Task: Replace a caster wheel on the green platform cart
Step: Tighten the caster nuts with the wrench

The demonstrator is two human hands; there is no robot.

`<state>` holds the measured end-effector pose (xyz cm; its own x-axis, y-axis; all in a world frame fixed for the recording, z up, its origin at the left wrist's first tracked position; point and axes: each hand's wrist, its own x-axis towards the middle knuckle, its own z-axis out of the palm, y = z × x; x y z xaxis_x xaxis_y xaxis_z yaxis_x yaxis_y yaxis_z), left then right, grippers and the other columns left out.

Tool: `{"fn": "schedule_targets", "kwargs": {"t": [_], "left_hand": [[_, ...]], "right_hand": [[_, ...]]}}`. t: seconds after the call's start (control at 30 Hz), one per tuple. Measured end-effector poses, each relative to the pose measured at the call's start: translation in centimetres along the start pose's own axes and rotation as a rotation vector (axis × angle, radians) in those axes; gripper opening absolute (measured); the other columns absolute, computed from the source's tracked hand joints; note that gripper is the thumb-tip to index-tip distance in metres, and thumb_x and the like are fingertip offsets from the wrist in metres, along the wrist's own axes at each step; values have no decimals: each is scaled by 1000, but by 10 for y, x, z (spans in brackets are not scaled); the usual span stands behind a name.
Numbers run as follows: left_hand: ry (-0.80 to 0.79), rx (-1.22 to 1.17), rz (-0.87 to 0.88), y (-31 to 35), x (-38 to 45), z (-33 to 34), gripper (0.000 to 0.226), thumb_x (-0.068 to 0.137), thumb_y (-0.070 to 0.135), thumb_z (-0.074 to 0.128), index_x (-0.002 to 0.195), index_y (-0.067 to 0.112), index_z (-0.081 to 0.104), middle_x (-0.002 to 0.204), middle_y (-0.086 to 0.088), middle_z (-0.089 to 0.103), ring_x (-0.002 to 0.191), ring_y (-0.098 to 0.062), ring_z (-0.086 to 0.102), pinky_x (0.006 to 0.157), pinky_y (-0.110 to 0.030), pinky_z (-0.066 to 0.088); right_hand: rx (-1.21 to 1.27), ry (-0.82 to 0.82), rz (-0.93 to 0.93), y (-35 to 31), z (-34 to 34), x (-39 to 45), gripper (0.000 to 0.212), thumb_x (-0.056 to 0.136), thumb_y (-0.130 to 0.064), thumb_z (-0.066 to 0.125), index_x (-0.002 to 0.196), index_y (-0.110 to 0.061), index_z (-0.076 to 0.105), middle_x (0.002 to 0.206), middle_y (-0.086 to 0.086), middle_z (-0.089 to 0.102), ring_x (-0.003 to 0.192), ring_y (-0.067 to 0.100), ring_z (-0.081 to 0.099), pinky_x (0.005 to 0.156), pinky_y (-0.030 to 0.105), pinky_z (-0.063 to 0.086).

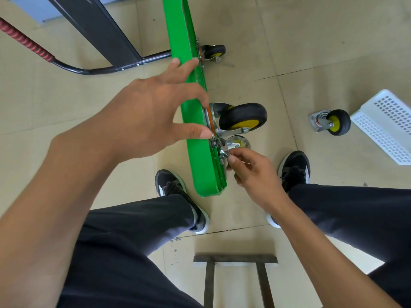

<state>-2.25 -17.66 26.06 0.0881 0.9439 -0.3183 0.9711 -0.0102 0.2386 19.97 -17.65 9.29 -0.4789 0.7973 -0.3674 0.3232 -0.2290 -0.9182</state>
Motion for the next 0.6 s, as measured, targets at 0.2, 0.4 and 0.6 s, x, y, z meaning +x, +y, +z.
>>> {"fn": "schedule_targets", "kwargs": {"t": [0.2, 0.4, 0.6], "left_hand": [[7, 1, 7, -2, 1, 2, 63, 71, 78, 42, 120, 41, 56, 167, 5, 11, 153, -20, 13, 113, -52, 32], [13, 8, 13, -3, 1, 3, 64, 71, 79, 41, 120, 40, 56, 167, 5, 11, 153, -21, 13, 113, -54, 34], [7, 3, 14, -3, 1, 2, 64, 71, 78, 41, 121, 41, 56, 167, 6, 10, 153, -20, 12, 113, -53, 33]], "right_hand": [[77, 23, -41, 8, 9, 1, 27, 101, -19, 57, 121, -6, 69, 87, -1, 68, 64, 2, 60, 57, 16, 46], [-5, 108, -164, 17, 18, 8, 31, 102, -27, 56, 124, -11, 70, 99, 4, 71, 80, 15, 67, 67, 33, 56], [-89, 148, -237, 21, 26, 13, 35, 100, -28, 55, 125, -11, 71, 98, 7, 70, 89, 21, 64, 75, 50, 53]]}}
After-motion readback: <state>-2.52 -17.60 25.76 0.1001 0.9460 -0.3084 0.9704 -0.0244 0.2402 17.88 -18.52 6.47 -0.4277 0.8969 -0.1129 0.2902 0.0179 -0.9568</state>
